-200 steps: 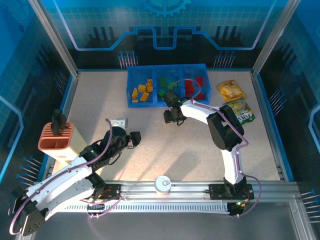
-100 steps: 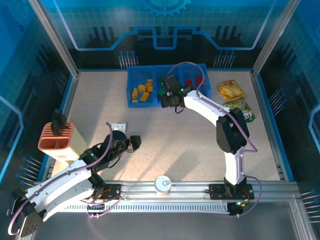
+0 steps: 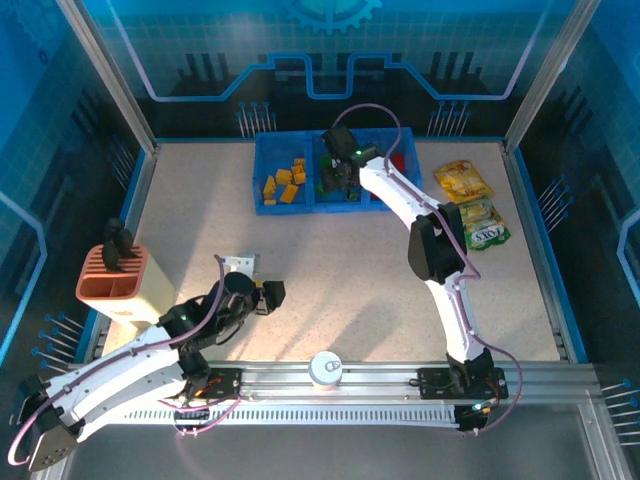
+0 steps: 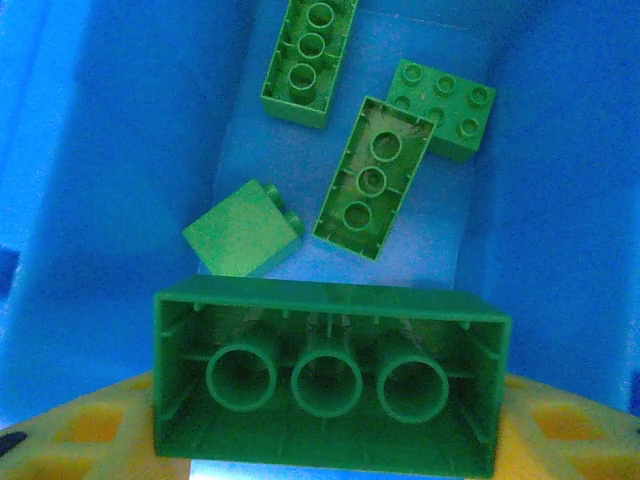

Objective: Sort the legos into containers by color

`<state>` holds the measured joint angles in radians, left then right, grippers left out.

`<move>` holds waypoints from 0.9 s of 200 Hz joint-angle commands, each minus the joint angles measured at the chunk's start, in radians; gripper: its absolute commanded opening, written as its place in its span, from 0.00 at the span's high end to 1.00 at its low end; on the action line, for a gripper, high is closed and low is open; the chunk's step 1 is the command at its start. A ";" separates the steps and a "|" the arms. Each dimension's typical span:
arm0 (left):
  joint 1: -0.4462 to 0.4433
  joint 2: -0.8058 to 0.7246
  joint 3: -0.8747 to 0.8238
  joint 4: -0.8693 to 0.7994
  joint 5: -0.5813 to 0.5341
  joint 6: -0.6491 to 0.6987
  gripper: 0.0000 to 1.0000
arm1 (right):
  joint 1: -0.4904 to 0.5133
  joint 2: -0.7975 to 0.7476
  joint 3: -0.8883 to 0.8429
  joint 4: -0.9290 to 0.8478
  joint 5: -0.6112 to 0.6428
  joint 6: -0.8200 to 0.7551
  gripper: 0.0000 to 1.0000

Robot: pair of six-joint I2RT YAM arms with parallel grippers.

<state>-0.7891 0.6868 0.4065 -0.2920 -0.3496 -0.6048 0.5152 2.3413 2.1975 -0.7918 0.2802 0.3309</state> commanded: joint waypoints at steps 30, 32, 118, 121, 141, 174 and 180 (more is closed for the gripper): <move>-0.015 -0.023 -0.019 -0.039 -0.043 -0.022 0.35 | -0.009 0.049 0.098 -0.093 0.001 -0.014 0.17; -0.015 -0.023 -0.019 -0.039 -0.043 -0.021 0.35 | -0.009 0.045 0.097 -0.093 0.003 -0.013 0.16; -0.015 -0.025 0.030 -0.047 -0.109 0.058 0.33 | 0.014 -0.281 -0.201 0.079 0.011 -0.036 0.10; -0.015 -0.025 0.032 -0.046 -0.113 0.062 0.32 | 0.014 -0.296 -0.213 0.087 0.014 -0.038 0.10; -0.015 -0.025 0.050 -0.040 -0.143 0.087 0.27 | 0.014 -0.390 -0.322 0.144 0.024 -0.051 0.09; -0.015 -0.023 0.083 -0.033 -0.222 0.140 0.18 | 0.012 -0.561 -0.515 0.245 0.063 -0.081 0.09; -0.015 -0.021 0.089 -0.029 -0.234 0.152 0.17 | 0.014 -0.600 -0.566 0.279 0.078 -0.092 0.09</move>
<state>-0.7971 0.6720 0.4446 -0.3252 -0.4957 -0.5217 0.5186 1.8553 1.7496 -0.6262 0.3042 0.2832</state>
